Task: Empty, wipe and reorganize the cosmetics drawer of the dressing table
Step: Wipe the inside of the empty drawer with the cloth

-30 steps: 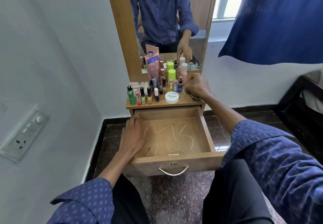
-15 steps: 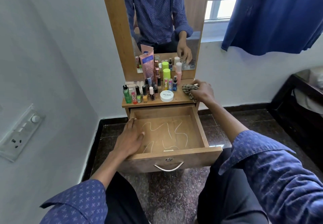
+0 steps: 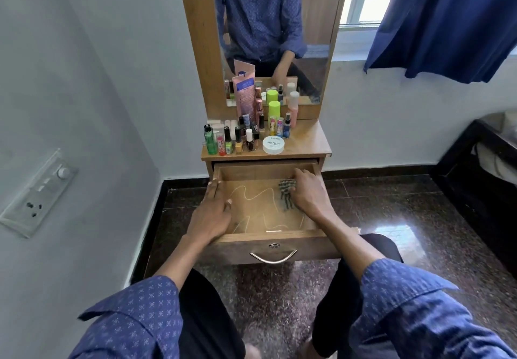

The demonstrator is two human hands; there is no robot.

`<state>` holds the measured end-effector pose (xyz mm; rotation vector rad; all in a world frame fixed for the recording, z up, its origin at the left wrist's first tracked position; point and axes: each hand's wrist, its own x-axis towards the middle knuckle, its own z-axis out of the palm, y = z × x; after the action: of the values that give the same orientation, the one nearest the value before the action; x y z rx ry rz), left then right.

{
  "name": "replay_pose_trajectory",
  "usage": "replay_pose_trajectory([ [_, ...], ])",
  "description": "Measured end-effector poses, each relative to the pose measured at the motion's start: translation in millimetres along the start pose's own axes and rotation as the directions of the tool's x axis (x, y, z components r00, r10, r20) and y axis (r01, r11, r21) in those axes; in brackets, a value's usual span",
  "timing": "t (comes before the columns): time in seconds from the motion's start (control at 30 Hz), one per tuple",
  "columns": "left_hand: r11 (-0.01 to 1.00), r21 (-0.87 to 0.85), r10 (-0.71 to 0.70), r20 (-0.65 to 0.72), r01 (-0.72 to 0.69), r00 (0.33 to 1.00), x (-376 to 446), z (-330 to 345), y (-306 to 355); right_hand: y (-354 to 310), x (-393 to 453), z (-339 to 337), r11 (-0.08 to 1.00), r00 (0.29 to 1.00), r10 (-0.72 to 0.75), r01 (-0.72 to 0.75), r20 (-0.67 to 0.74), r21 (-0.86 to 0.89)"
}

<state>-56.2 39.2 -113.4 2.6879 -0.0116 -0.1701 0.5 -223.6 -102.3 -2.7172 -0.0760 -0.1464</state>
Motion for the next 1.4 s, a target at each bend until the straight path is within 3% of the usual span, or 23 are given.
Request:
replay_pose_trajectory([
  [0.1,0.999,-0.026,-0.034,-0.008,0.034,0.999,-1,1,0,-5,7,17,0.991,0.984,-0.038,0.06,0.176,-0.124],
  [0.27,0.997,-0.055,-0.045,-0.006,0.045,0.999,1,4,2,-15,19,21,0.94,0.948,-0.188,0.249,0.255,-0.234],
  [0.57,0.996,-0.071,-0.054,-0.019,0.052,0.998,-4,0,2,-115,24,60,0.875,0.837,-0.427,0.478,0.343,-0.077],
  [0.7,0.998,-0.044,-0.052,0.002,0.052,0.999,-6,-1,1,-99,21,58,0.877,0.889,-0.352,0.423,0.292,-0.23],
  [0.87,0.998,0.03,-0.054,0.016,0.054,0.998,-6,-4,2,-59,15,38,0.93,0.976,-0.131,0.181,0.172,-0.319],
  [1.03,0.996,0.087,-0.032,0.043,0.028,0.999,-7,-10,0,-17,13,22,0.92,0.994,0.045,-0.001,0.102,-0.392],
  [1.2,1.0,0.008,-0.028,0.046,0.028,0.999,-8,-11,-2,-27,15,23,0.915,0.994,-0.026,0.065,0.103,-0.397],
  [1.4,0.982,-0.183,-0.044,-0.028,0.039,0.999,-4,-10,-9,-87,22,49,0.954,0.943,-0.209,0.254,0.259,-0.157],
])
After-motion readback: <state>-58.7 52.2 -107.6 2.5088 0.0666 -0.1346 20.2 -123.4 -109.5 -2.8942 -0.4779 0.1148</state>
